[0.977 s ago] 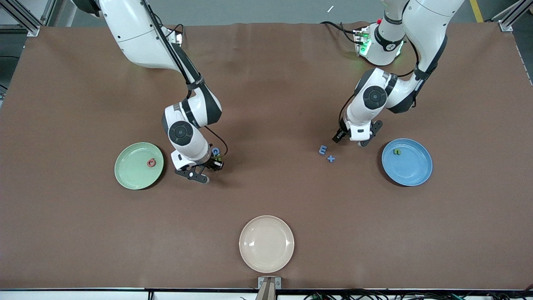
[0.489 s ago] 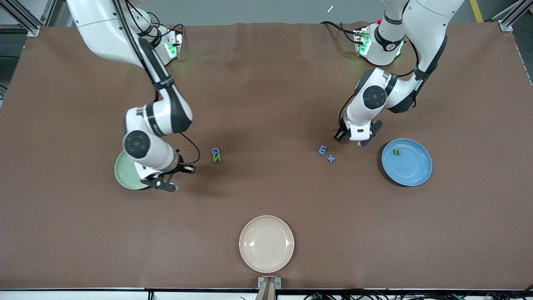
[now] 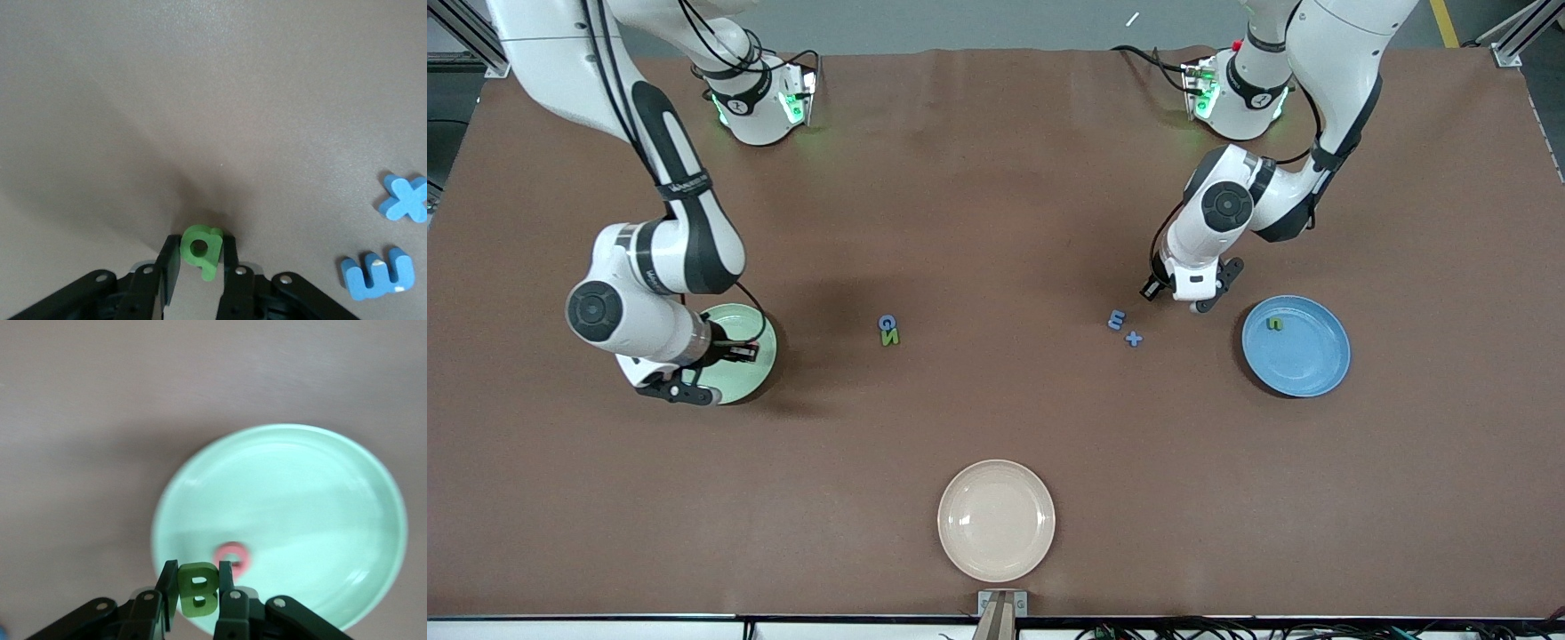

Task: Sort upper and lower case letters into plates
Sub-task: 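Release B over the green plate with the right gripper, left gripper carrying q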

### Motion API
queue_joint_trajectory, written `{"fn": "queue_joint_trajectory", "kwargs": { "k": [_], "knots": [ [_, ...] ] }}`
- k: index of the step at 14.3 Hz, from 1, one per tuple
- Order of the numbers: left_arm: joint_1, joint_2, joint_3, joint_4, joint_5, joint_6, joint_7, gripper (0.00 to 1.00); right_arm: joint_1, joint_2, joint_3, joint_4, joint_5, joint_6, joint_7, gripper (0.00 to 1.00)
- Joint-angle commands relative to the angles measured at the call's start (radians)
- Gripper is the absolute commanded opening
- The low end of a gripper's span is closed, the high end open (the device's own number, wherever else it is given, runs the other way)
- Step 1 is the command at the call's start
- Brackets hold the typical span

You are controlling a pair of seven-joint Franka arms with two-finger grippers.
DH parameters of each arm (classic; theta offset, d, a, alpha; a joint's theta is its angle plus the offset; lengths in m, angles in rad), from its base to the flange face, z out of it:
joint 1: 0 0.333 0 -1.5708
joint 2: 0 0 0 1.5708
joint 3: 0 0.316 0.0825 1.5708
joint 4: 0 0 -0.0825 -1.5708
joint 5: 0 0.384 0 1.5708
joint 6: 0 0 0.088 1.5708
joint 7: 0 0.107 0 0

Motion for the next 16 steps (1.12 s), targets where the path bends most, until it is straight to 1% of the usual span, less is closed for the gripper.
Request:
{"fn": "queue_joint_trajectory", "kwargs": {
  "k": [1, 4, 10, 12, 14, 16],
  "knots": [
    [-0.003, -0.012, -0.001, -0.009, 0.021, 0.008, -0.022, 0.23, -0.051, -0.077, 0.017, -0.137, -0.018, 0.081, -0.064, 0.0],
    [-0.003, -0.019, -0.003, -0.003, 0.022, 0.008, -0.011, 0.19, -0.083, -0.069, 0.017, -0.2, -0.018, 0.175, -0.106, 0.0],
    [0.003, -0.074, -0.007, 0.051, 0.028, -0.021, 0.007, 0.16, -0.091, -0.058, 0.019, -0.222, -0.018, 0.198, -0.111, 0.01],
    [0.011, -0.107, -0.007, 0.083, 0.028, -0.094, 0.074, 0.14, -0.092, -0.049, 0.019, -0.227, -0.018, 0.201, -0.111, 0.01],
    [0.02, -0.139, -0.006, 0.131, 0.028, -0.209, 0.178, 0.11, -0.092, -0.037, 0.019, -0.227, -0.018, 0.209, -0.111, 0.01],
    [0.053, -0.16, -0.006, 0.17, 0.028, -0.299, 0.301, 0.11, -0.092, -0.015, 0.019, -0.227, -0.018, 0.238, -0.111, 0.01]
  ]
}}
